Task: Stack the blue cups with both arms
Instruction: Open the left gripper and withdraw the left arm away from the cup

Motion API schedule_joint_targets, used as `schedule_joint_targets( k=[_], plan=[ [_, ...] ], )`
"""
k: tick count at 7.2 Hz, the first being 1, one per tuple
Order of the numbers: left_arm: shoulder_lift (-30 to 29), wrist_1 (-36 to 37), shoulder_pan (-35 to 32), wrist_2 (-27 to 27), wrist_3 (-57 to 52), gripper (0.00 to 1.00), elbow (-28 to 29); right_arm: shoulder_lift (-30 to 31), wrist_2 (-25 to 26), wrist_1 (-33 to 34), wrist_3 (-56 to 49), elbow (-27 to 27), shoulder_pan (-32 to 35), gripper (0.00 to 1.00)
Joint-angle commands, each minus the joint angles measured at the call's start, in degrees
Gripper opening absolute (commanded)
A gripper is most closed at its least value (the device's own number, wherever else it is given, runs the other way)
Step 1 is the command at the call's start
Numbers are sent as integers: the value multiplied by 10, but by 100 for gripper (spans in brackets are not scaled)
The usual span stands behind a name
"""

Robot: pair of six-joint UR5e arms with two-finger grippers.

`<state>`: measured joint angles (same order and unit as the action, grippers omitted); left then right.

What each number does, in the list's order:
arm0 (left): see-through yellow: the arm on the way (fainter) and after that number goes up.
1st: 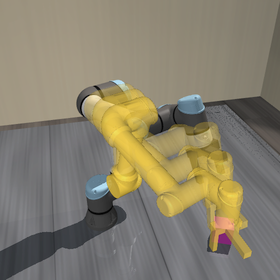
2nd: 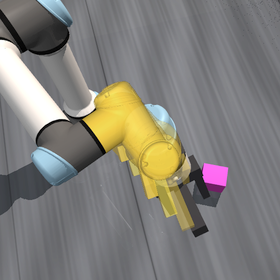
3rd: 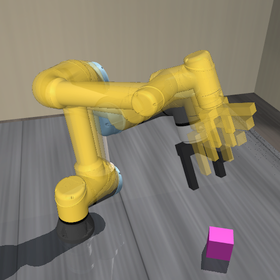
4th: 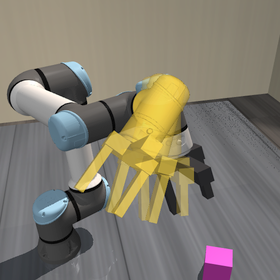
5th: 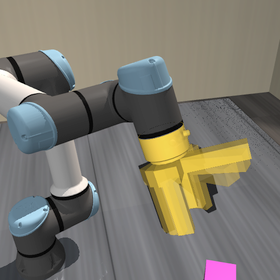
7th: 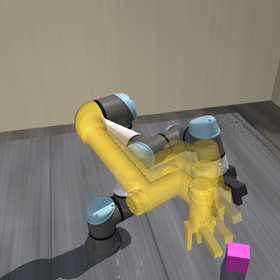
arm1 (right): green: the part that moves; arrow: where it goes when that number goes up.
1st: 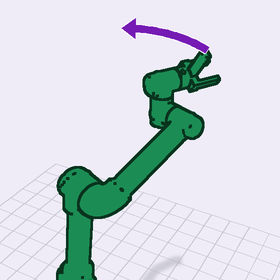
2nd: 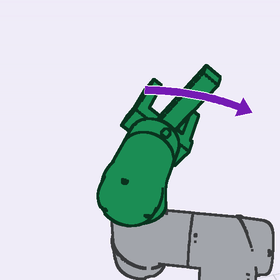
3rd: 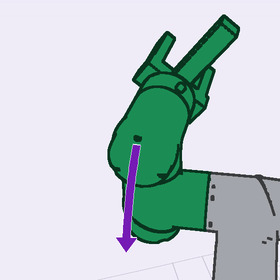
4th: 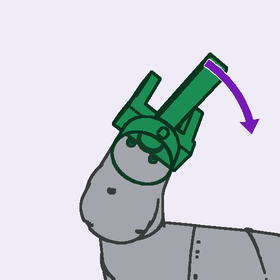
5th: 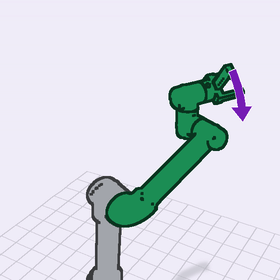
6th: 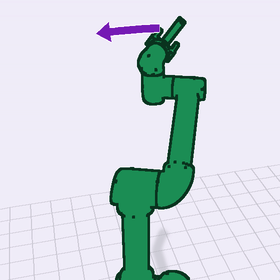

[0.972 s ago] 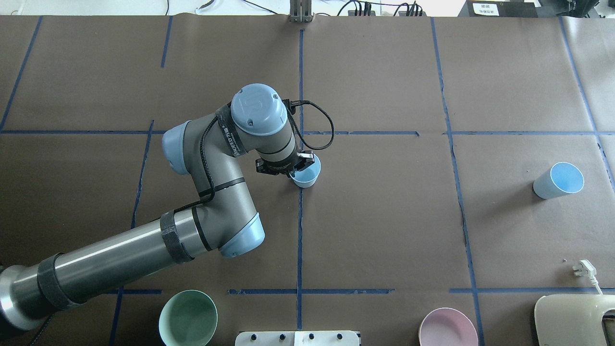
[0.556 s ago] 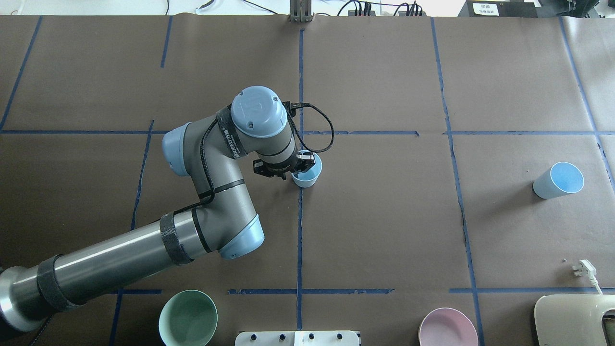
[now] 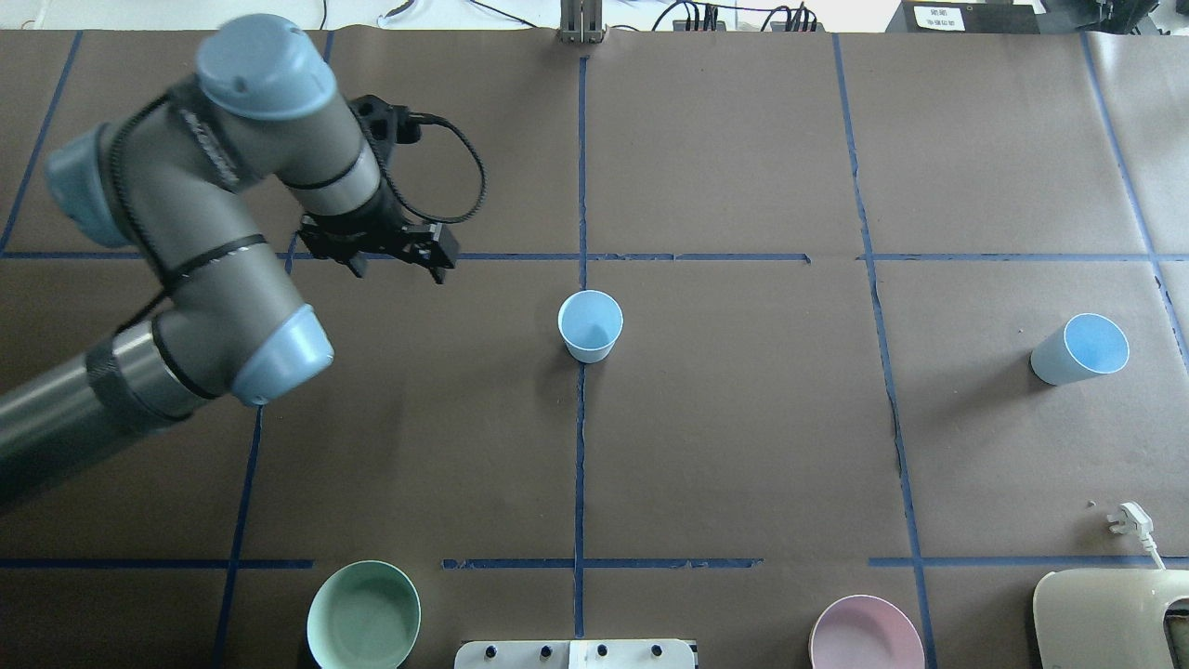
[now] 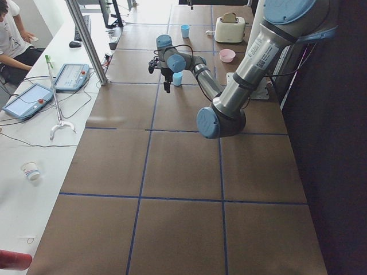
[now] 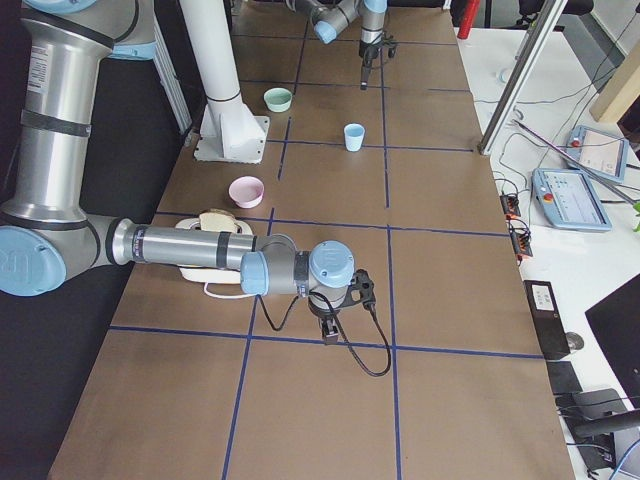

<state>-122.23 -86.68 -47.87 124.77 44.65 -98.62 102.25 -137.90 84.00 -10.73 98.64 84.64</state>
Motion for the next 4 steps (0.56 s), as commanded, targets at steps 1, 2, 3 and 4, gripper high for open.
schedule_joint_targets(
  k=[1,2,3,4],
  plan=[
    [126,4,-164,68,-274,100,-13,-1,-1,-12,44,5,-1,100],
    [180,4,-251,89,-391,100,-2,-4,-1,-12,57,9,-1,100],
    [230,3,-327,93,-502,100,22,-5,-1,-11,63,16,-2,100],
    [277,3,-379,94,-558,100,35,-6,-1,-11,125,45,-11,100]
  ],
)
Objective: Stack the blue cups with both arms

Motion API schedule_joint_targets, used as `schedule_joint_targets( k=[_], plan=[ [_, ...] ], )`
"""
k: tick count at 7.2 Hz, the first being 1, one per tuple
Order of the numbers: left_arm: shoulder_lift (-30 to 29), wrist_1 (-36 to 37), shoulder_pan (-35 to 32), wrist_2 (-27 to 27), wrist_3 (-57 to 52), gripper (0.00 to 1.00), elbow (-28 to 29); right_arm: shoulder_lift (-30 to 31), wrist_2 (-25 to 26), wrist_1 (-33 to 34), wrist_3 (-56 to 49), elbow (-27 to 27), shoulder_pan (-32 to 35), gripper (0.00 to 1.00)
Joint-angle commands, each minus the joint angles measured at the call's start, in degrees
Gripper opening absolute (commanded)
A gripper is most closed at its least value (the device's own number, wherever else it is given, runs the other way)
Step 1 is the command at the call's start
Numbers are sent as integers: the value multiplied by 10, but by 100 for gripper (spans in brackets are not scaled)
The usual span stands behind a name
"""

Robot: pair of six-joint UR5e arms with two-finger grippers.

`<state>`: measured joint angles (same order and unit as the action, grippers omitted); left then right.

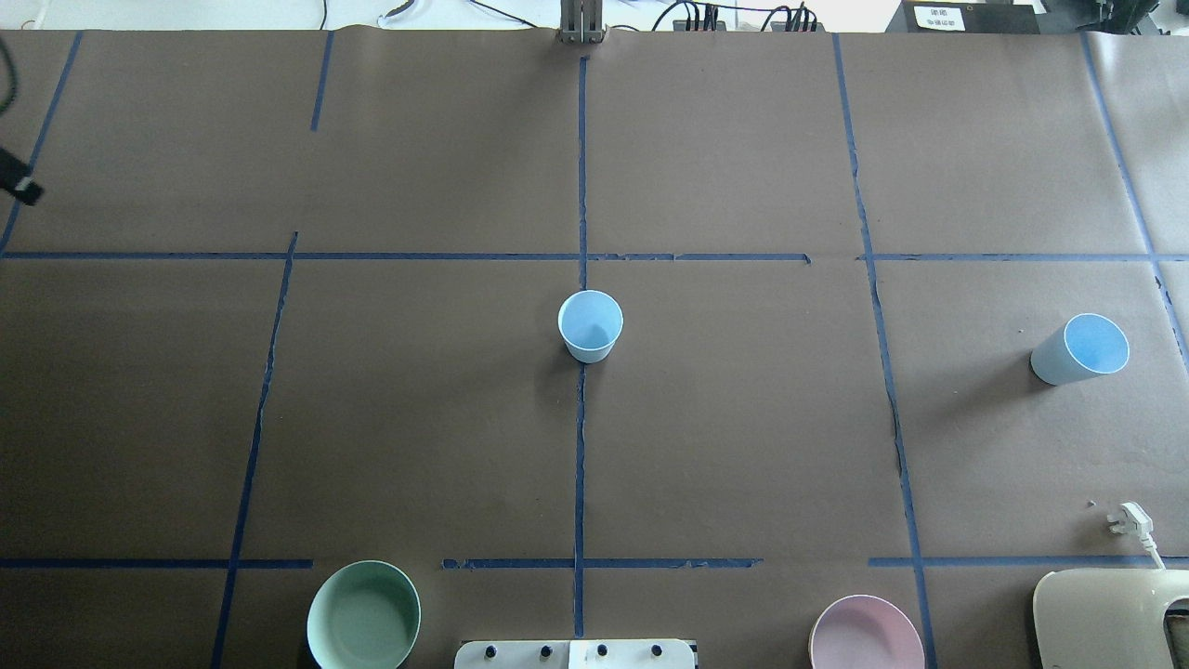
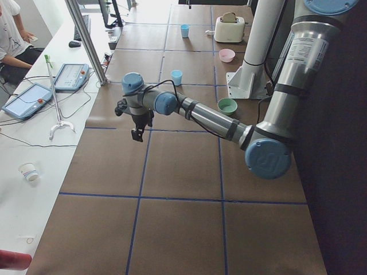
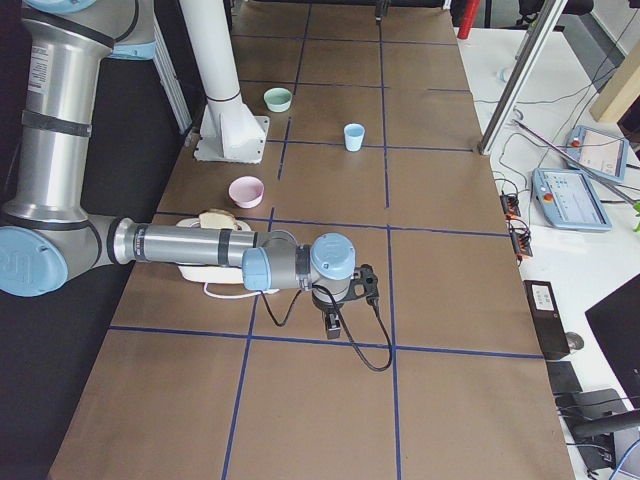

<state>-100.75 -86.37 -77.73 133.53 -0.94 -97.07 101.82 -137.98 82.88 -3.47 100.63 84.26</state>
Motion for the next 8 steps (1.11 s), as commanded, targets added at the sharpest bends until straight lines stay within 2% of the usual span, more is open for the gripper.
schedule_joint_targets(
  k=[1,2,4,6,7,8],
  plan=[
    [116,-11,-114,50,-108,100,21,-1,2,-1,132,59,-35,100],
    [141,-32,-118,101,-104,100,17,1,7,-10,179,69,-56,100],
    [149,-38,-118,102,-104,100,17,7,28,-115,269,47,-84,100],
    [149,-38,-121,103,-103,100,10,0,60,-231,347,-12,-130,100],
    [150,-38,-122,104,-103,100,10,-3,79,-274,384,-29,-159,100],
    [150,-38,-122,103,-104,100,11,-27,87,-271,409,-30,-173,100]
  ],
)
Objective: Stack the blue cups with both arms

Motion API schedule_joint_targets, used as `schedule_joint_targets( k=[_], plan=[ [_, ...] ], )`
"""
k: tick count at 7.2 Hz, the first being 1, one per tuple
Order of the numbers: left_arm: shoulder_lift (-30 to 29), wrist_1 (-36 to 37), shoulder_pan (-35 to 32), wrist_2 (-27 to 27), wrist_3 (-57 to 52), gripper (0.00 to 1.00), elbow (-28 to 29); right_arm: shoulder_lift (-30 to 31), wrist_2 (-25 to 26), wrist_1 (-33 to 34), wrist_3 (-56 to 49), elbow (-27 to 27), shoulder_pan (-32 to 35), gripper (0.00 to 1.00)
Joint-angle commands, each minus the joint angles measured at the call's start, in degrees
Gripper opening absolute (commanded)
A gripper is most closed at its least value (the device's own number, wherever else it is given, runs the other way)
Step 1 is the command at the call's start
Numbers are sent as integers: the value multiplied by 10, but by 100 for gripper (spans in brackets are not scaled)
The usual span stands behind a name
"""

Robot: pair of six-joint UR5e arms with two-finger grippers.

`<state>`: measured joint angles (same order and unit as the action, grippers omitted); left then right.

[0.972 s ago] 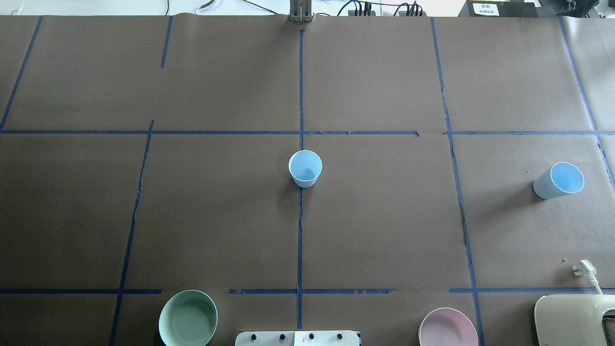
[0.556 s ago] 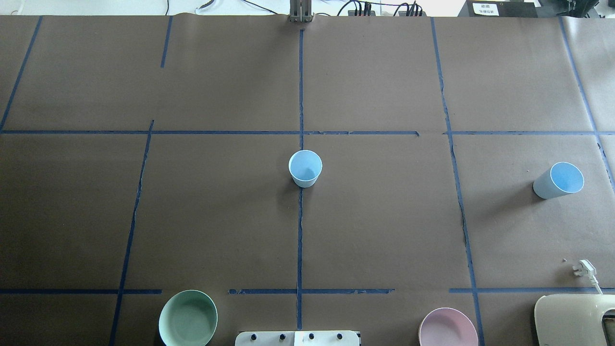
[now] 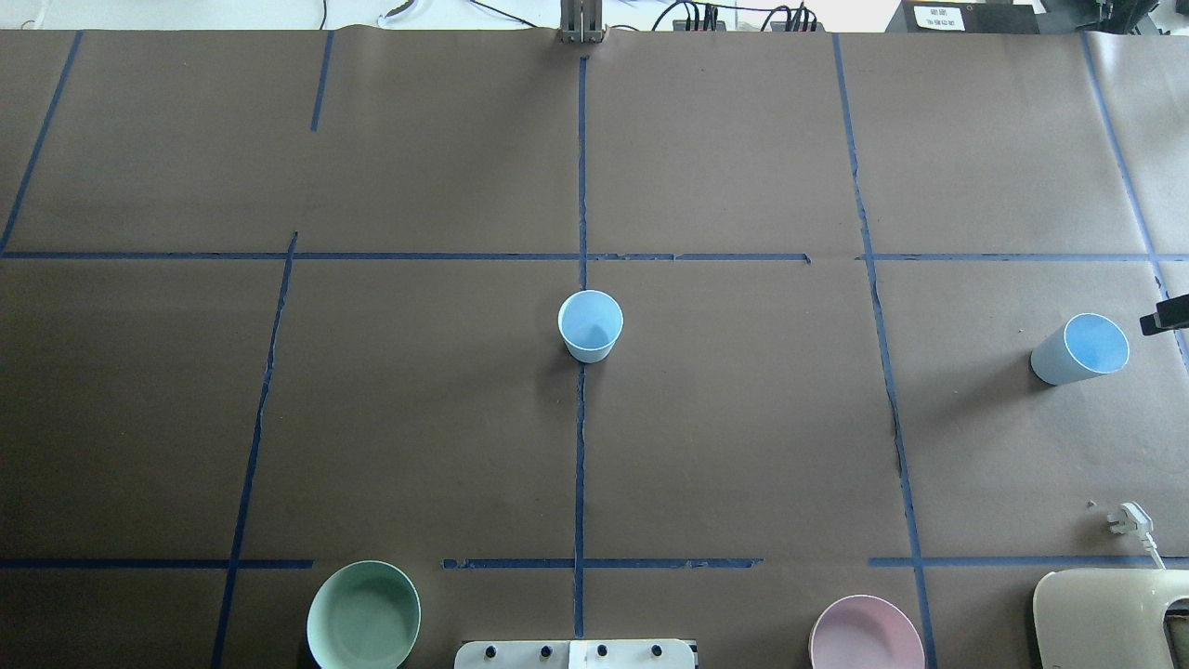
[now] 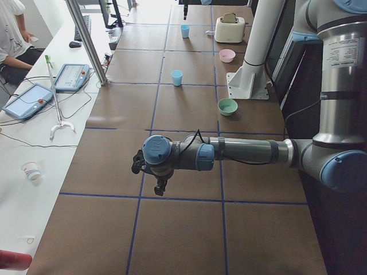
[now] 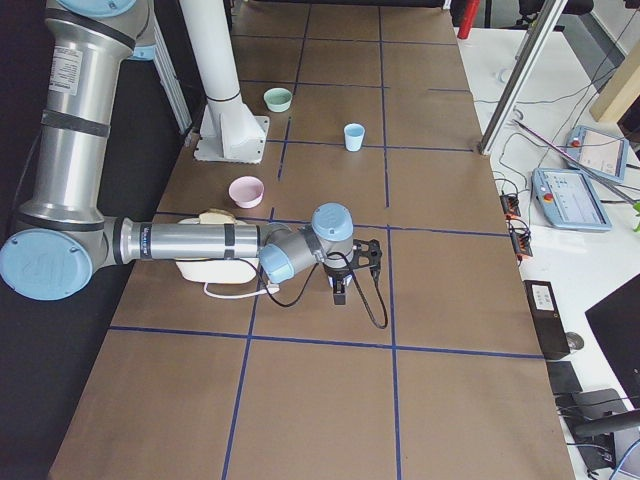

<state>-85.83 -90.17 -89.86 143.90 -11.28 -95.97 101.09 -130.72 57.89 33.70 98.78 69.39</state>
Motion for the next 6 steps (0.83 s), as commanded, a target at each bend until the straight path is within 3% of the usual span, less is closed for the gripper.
schedule_joint_targets(
  k=[1,3,4,5,6],
  plan=[
    [5,0,-1,1,0,100,-2,-26,16,-23,44,-24,-34,100],
    [5,0,-1,1,0,100,-2,-27,21,-26,41,-57,-53,98],
    [5,0,-1,1,0,100,-4,-27,22,-25,44,-58,-63,83],
    [5,0,-1,0,1,100,-5,-27,20,-26,44,-57,-69,39],
    [5,0,-1,0,1,100,-4,-27,20,-26,43,-56,-70,12]
  ],
)
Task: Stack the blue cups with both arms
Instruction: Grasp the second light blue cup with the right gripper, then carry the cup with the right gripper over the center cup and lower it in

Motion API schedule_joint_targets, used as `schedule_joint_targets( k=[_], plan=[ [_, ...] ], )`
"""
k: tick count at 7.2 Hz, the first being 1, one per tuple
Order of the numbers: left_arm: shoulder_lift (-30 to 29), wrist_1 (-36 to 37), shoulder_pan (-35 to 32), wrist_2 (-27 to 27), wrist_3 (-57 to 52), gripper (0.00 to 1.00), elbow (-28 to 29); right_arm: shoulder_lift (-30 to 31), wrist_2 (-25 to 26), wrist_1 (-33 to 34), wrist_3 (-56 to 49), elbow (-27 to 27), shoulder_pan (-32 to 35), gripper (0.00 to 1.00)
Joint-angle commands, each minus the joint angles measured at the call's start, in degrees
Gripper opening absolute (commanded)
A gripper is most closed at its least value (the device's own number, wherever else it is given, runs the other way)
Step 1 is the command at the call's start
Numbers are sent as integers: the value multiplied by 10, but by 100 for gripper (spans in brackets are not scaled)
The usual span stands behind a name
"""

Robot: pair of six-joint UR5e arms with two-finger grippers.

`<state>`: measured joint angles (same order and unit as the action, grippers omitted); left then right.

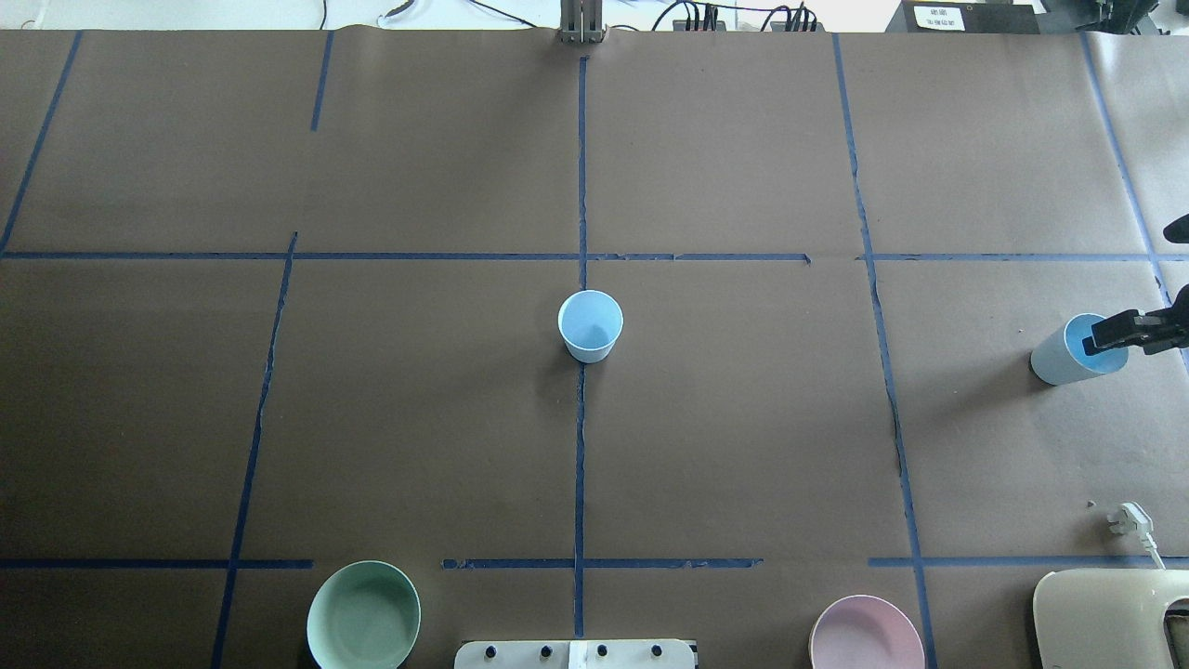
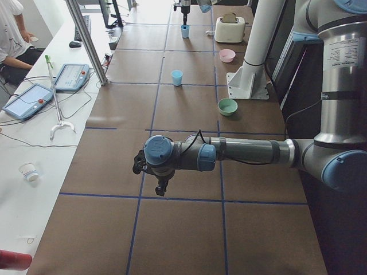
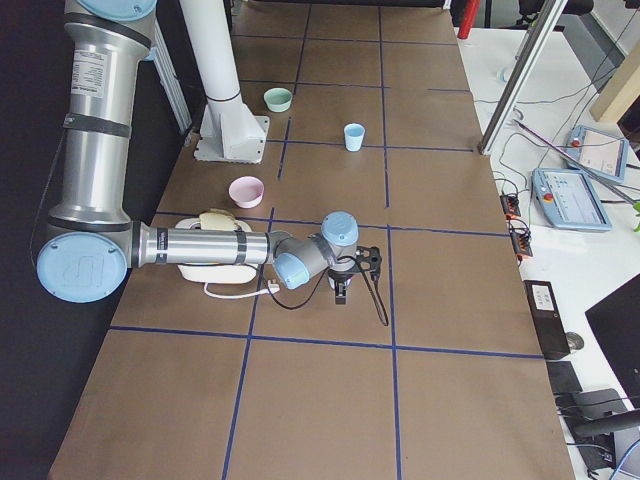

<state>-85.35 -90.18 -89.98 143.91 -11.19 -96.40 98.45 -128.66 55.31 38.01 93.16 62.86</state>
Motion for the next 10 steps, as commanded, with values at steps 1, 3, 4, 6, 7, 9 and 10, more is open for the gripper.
schedule_joint_targets(
  k=[1,3,4,6,7,9,10],
  plan=[
    [0,0,0,0,0,100,-1,0,-2,0,0,3,-5,2],
    [0,1,1,-20,49,100,1,-9,-6,7,7,29,-5,0],
    [-2,2,1,-73,62,100,-4,-19,-7,22,33,47,-5,0],
    [-2,4,1,-88,64,100,-23,-94,-5,121,109,101,-23,0],
    [-2,8,1,-89,73,100,-33,-170,2,171,196,111,-57,0],
    [11,8,2,-89,89,100,-35,-319,50,304,310,114,-118,0],
    [11,8,2,-88,89,100,-38,-394,99,377,361,113,-168,0]
  ],
)
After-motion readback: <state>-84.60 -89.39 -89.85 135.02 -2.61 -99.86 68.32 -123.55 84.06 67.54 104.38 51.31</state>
